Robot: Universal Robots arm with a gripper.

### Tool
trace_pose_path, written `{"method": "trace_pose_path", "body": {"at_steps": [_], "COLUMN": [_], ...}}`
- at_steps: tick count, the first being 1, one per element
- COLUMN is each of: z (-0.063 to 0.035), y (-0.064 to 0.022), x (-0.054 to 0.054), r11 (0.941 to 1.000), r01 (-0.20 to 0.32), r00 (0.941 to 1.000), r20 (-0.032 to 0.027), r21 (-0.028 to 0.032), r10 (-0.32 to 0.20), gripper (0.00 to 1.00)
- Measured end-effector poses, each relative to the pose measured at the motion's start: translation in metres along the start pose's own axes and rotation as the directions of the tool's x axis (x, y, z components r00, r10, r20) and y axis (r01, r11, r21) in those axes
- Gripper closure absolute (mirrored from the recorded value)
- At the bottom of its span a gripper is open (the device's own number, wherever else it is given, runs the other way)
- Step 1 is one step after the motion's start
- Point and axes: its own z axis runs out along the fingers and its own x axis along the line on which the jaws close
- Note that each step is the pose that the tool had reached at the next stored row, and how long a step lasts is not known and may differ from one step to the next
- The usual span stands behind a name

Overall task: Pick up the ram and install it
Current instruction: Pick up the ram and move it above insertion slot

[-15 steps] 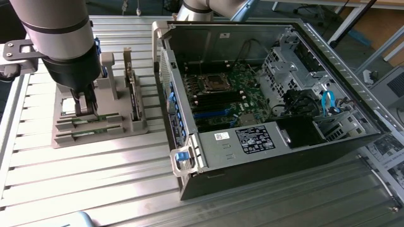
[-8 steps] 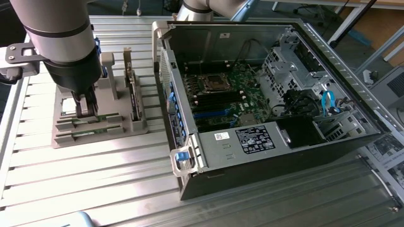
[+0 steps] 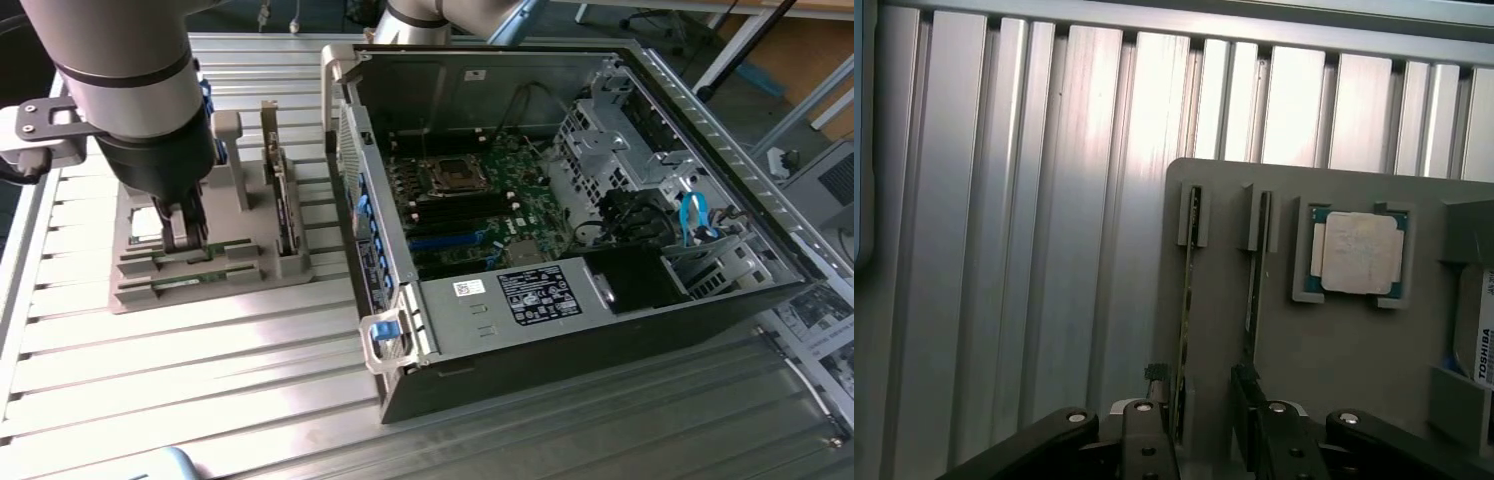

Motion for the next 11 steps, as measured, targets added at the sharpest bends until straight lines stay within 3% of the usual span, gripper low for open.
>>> {"method": "trace_pose_path", "body": {"at_steps": [11], "z": [0.0079], "y": [0.0015], "x": [0.0016], "r11": [1.0000], "r01": [0.000], "r00": [1.0000], "r20": [0.0002], "r21": [0.0002], "r10": [0.000], "gripper": [0.62]}}
